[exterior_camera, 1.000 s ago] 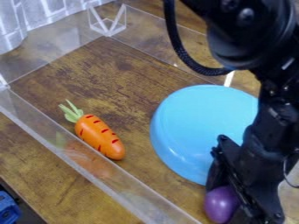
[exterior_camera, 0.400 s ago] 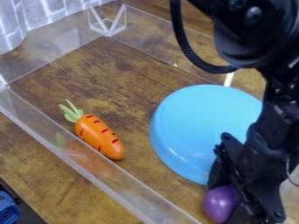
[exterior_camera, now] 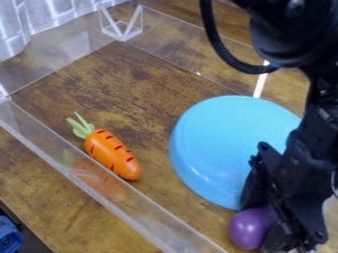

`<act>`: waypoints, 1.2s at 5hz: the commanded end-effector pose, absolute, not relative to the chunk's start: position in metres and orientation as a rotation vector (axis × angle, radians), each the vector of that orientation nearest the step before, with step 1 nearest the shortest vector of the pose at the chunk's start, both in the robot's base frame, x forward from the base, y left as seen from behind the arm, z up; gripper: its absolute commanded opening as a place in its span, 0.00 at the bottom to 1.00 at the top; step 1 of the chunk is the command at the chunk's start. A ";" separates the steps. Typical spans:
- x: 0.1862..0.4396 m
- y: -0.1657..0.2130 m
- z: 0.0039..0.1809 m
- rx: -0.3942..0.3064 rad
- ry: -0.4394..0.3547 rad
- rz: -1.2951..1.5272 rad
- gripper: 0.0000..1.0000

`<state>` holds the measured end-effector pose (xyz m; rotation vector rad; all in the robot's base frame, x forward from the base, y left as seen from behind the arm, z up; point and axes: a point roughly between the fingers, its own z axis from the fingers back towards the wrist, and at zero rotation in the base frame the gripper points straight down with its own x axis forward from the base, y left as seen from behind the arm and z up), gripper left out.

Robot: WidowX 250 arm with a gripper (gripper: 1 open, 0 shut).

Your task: Put the purple eggplant on the blue tray

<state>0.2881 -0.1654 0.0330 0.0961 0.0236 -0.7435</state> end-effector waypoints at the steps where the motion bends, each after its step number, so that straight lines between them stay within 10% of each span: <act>1: 0.301 -0.163 0.040 0.096 -0.025 -0.743 0.00; 6: 0.316 -0.172 0.028 0.108 -0.011 -0.798 0.00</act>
